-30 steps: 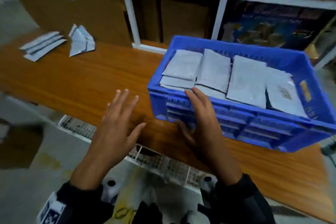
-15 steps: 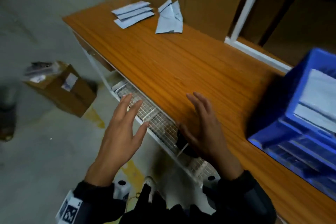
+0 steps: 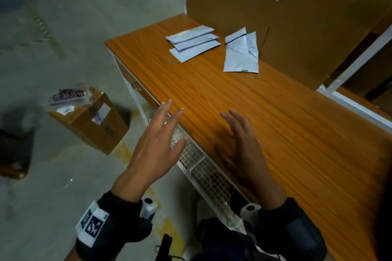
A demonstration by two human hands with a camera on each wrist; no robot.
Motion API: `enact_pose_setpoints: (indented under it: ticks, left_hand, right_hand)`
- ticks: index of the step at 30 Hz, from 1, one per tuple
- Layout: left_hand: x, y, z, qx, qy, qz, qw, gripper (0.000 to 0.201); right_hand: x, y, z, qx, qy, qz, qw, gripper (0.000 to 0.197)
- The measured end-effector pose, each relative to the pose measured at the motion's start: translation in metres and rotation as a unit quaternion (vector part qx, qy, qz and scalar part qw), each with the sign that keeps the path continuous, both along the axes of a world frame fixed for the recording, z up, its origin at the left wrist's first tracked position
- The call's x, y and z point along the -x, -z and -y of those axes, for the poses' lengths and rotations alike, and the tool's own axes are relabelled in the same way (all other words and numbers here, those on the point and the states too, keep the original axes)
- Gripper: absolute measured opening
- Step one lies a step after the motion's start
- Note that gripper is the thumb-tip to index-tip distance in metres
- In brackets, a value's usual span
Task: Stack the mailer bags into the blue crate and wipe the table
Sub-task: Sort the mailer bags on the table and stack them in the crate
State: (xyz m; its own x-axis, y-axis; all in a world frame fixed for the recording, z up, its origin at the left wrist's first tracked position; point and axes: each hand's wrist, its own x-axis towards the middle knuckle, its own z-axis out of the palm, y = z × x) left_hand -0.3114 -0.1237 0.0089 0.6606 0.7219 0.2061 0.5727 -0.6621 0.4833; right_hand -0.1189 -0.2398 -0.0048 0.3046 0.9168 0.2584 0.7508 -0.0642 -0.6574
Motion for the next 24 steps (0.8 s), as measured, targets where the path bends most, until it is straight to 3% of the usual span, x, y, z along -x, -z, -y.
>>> enact_pose_setpoints:
  ticks: [12, 18, 24]
  left_hand:
    - [-0.080, -0.003, -0.206, 0.016, 0.069, -0.038, 0.997, 0.063]
    - [-0.106, 0.002, -0.306, 0.016, 0.083, -0.046, 0.995, 0.062]
    - [-0.144, 0.021, -0.443, 0.043, 0.118, -0.037, 0.991, 0.051]
  right_hand:
    - [-0.066, 0.009, -0.193, -0.014, 0.088, -0.047, 0.995, 0.071]
    - [-0.089, 0.007, -0.273, 0.017, 0.126, -0.026, 0.992, 0.070]
    - [-0.105, 0.011, -0.359, 0.084, 0.169, -0.033, 0.981, 0.067]
